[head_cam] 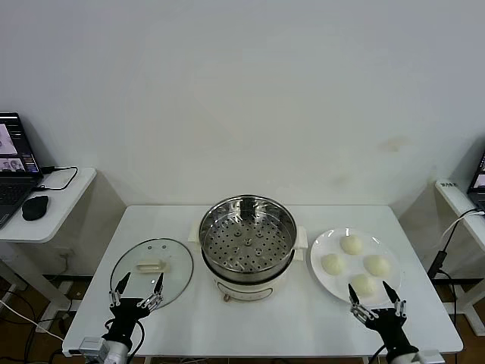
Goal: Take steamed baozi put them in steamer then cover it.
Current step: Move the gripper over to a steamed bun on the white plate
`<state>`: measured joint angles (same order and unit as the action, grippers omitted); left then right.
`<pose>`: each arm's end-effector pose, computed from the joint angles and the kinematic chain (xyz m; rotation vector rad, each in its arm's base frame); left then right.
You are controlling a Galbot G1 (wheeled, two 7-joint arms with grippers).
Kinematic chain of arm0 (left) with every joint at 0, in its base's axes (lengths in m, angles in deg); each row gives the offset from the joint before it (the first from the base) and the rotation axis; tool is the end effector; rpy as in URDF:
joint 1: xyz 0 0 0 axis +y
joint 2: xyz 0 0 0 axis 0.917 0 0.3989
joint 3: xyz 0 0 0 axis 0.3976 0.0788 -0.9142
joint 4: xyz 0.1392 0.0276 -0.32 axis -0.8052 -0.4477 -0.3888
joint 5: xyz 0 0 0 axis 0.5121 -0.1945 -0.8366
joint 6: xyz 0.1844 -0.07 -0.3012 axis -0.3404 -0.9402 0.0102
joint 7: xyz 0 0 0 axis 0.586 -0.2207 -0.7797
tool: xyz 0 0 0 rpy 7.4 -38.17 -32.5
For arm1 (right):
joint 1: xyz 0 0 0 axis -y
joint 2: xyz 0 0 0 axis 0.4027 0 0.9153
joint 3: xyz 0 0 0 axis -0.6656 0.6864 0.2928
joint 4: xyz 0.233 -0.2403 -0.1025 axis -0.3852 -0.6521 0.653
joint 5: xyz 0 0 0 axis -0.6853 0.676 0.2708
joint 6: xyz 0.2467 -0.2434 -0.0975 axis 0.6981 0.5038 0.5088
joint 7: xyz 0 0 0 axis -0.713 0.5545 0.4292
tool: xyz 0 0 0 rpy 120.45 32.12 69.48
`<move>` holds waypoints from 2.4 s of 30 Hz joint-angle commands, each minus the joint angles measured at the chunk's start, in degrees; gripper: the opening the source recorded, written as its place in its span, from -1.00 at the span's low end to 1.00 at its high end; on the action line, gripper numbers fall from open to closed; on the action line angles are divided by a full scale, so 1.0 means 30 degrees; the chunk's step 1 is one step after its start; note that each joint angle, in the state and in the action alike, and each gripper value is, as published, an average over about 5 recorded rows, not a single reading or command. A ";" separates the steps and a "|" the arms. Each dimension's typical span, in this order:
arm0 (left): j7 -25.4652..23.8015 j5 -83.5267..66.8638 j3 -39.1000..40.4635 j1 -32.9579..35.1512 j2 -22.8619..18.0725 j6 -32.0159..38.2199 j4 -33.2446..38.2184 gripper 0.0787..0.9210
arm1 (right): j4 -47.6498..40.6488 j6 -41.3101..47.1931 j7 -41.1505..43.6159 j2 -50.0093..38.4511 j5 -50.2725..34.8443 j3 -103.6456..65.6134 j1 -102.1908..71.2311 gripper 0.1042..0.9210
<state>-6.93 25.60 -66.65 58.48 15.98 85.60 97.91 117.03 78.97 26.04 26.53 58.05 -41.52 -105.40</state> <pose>0.1649 0.0860 -0.3300 -0.0638 -2.9877 0.0270 0.1445 -0.1305 -0.3045 0.0535 -2.9948 0.1398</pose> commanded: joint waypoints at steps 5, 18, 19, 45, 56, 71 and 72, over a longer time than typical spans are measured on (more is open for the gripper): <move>-0.0105 0.0736 -0.0462 0.0112 0.0017 -0.0205 0.0287 0.77 | -0.2124 0.0864 0.0967 -0.3128 0.7334 -0.1005 0.4856 0.76; 0.0058 0.1552 -0.1217 0.0499 -0.0465 -0.0107 0.0837 0.77 | -1.0056 0.1315 0.6492 -1.0998 1.4501 0.3484 1.4518 0.76; 0.0059 0.1582 -0.1247 0.0497 -0.0489 -0.0091 0.0831 0.77 | -1.0788 0.1286 0.7038 -1.1417 1.4525 0.4445 1.5449 0.76; 0.0335 0.1743 -0.2029 0.0436 -0.0276 -0.0013 0.0730 0.77 | -1.8612 0.1223 2.0600 -1.2528 0.8790 2.6575 3.3372 0.76; 0.0338 0.1622 -0.2329 0.0502 -0.0150 0.0042 0.0844 0.77 | -2.1381 0.0816 1.9577 -1.0242 0.9341 2.6062 3.2199 0.76; 0.0310 0.1538 -0.2347 0.0495 -0.0250 0.0079 0.0833 0.77 | -2.3126 0.0945 1.8914 -0.8457 1.1095 2.5543 3.1627 0.76; 0.0309 0.1533 -0.2349 0.0492 -0.0246 0.0090 0.0828 0.77 | -2.3253 0.0942 1.8859 -0.8369 1.1164 2.5430 3.1553 0.76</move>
<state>-5.96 30.25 -73.72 59.99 15.18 85.76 100.49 50.67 81.81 82.68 -0.95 89.84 34.23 -11.16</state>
